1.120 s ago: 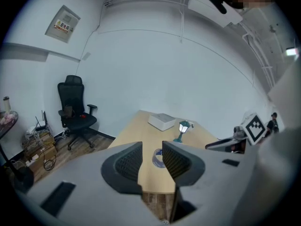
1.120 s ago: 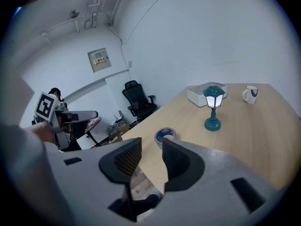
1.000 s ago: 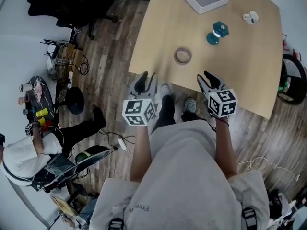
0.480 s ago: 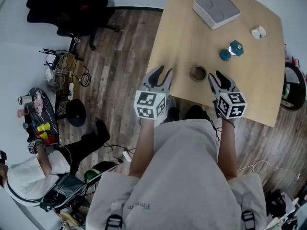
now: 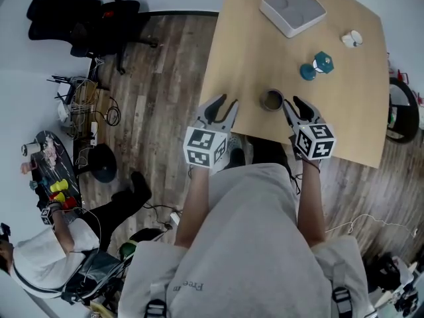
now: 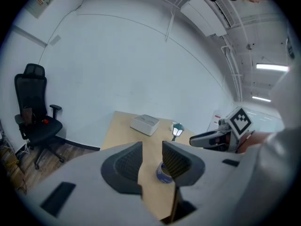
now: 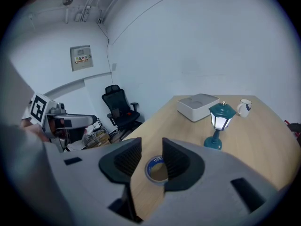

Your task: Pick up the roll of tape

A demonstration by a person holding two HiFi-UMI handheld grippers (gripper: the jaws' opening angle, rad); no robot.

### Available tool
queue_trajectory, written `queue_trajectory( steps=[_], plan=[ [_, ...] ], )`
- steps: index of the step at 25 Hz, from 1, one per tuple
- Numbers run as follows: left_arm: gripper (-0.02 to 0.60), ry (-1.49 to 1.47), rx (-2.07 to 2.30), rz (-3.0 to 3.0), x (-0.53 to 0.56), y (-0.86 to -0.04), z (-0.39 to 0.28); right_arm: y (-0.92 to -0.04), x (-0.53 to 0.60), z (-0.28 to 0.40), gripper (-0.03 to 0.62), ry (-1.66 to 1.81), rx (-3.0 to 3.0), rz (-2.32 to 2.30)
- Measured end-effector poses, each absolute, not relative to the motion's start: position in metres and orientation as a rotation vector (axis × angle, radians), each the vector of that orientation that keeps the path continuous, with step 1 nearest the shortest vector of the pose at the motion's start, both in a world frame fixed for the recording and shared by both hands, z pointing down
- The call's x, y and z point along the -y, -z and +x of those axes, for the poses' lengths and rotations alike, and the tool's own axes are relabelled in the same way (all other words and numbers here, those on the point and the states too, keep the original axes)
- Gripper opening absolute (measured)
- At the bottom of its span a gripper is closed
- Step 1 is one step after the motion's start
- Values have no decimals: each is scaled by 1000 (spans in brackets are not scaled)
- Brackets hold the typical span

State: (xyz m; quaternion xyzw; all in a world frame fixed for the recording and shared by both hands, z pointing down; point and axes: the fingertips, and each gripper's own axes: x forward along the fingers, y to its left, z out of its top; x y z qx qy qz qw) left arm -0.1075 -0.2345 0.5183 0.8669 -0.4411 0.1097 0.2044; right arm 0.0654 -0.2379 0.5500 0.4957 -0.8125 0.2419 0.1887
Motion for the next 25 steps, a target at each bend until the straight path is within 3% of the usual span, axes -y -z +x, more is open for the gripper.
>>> queue_trajectory(
  steps=[12, 25],
  plan=[
    [124, -370, 1155, 2456, 219, -529, -79, -581, 232, 82, 141, -763, 2247, 1366],
    [124, -408, 1132, 2497, 221, -531, -57, -611, 276, 80, 141, -579, 2183, 1047]
  ],
)
